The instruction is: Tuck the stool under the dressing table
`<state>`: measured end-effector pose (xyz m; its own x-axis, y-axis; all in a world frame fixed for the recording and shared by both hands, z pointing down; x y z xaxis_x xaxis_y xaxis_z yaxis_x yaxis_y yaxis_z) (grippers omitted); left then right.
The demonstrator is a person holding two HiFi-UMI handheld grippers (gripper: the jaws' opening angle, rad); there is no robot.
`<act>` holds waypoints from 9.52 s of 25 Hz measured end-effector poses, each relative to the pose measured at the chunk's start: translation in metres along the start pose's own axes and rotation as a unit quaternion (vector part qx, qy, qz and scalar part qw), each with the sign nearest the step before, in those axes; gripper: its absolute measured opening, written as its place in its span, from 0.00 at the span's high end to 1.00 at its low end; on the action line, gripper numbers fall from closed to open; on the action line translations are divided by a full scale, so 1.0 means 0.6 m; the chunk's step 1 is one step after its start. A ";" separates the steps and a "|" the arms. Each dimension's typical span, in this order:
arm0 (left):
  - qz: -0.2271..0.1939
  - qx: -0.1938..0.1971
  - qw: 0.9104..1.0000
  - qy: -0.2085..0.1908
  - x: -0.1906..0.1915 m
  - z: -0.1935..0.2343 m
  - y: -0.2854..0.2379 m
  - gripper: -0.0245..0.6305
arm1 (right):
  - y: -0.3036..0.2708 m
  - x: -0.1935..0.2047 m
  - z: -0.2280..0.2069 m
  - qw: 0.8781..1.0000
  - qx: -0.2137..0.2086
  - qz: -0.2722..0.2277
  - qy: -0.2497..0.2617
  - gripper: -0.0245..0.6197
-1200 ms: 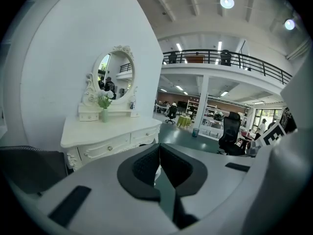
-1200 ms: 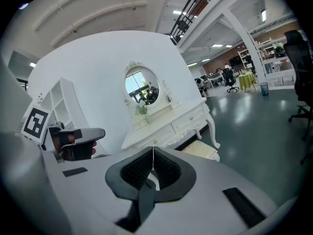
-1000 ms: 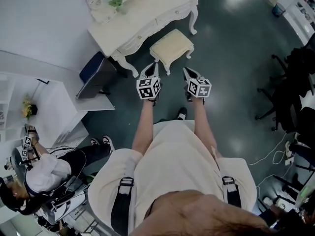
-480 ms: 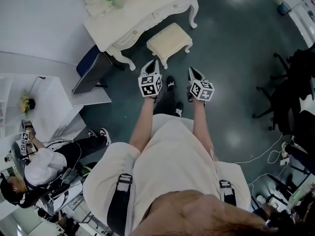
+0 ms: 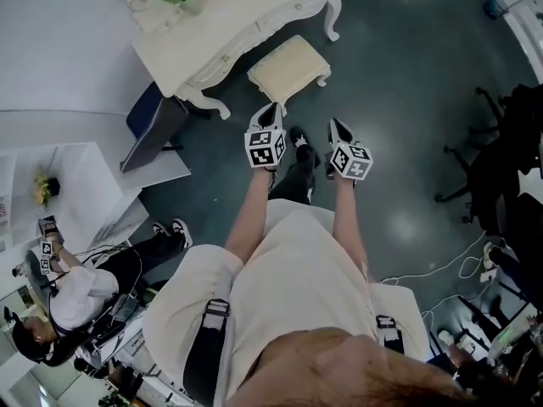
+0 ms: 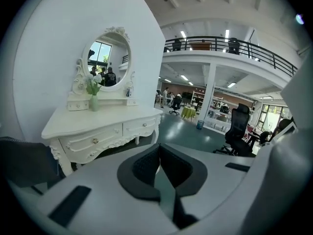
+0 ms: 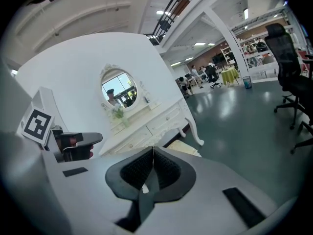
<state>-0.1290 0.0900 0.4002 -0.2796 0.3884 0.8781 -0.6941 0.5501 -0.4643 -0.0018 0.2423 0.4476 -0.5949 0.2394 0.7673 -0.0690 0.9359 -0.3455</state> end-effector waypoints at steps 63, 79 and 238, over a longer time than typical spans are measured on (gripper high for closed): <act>0.128 -0.230 0.943 0.204 0.581 0.100 -0.607 0.94 | -0.665 0.249 -0.533 0.918 -0.149 0.322 0.178 0.89; 0.113 -0.239 0.932 0.250 0.627 0.159 -0.661 0.94 | -0.758 0.299 -0.544 0.906 -0.163 0.330 0.209 0.89; 0.007 -0.240 0.962 0.134 -0.073 0.018 -0.234 0.94 | -0.357 -0.244 -0.109 0.924 -0.242 0.219 0.199 0.89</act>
<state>-0.0264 -0.0121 0.4283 -0.0615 0.5393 0.8398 -0.2877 0.7962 -0.5323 0.1526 0.0238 0.4446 -0.1329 0.6095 0.7816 0.5320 0.7092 -0.4626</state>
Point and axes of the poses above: the fingertips, and each gripper's own axes: y backward along the fingers, z to its left, x out of its underside, the point moved 3 cm from there along y, backward along the fingers, and after that the axes turned 8 degrees about -x, right-handed, at the moved point
